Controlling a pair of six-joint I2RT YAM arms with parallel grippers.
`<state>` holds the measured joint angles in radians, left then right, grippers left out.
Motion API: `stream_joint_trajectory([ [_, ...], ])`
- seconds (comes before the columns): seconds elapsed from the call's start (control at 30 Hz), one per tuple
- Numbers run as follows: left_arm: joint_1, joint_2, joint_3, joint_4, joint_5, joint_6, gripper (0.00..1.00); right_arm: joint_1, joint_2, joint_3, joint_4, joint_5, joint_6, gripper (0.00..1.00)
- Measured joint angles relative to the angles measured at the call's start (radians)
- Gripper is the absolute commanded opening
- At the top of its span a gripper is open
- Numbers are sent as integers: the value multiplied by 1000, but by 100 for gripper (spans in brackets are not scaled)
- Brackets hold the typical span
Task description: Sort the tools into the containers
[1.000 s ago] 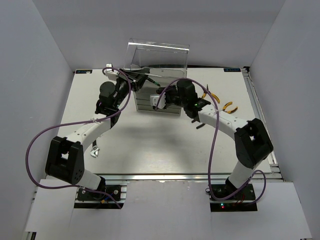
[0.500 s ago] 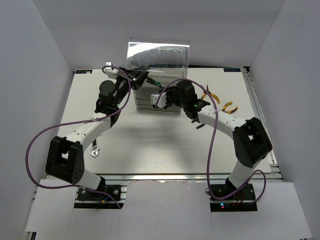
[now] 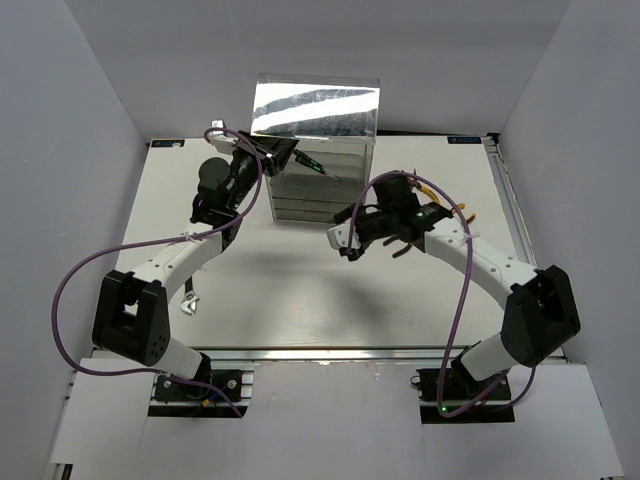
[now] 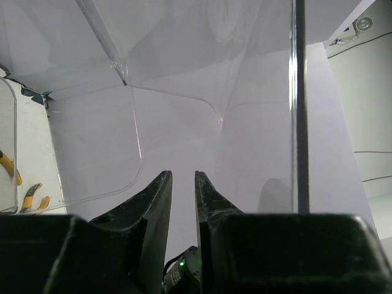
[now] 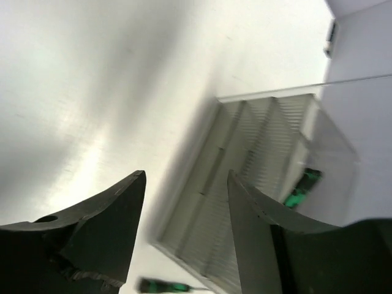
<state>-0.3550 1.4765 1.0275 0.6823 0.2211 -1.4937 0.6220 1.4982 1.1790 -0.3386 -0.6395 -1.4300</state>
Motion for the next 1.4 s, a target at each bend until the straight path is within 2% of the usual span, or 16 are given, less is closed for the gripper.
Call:
stream_joint_trajectory([
  [0.13, 0, 2, 0, 0, 0, 0, 33, -43, -30, -66, -74, -55, 68, 57],
  [0.33, 0, 2, 0, -1, 0, 0, 33, -217, -59, -174, -121, -84, 281, 50],
  [0.47, 1, 3, 0, 0, 1, 0, 33, -332, -59, -194, -111, -76, 466, 47],
  [0.6, 2, 3, 0, 0, 1, 0, 33, -395, -7, -183, -53, -21, 721, 46],
  [0.8, 7, 3, 0, -1, 3, 0, 33, -399, 225, -7, -9, 145, 1104, 49],
  [0.97, 8, 3, 0, -1, 4, 0, 33, -399, 402, 206, -11, 256, 1331, 54],
  [1.27, 9, 3, 0, -1, 3, 0, 33, -397, 562, 388, -23, 380, 1467, 54],
  [1.4, 9, 3, 0, -1, 3, 0, 33, -389, 618, 428, -24, 411, 1479, 49],
])
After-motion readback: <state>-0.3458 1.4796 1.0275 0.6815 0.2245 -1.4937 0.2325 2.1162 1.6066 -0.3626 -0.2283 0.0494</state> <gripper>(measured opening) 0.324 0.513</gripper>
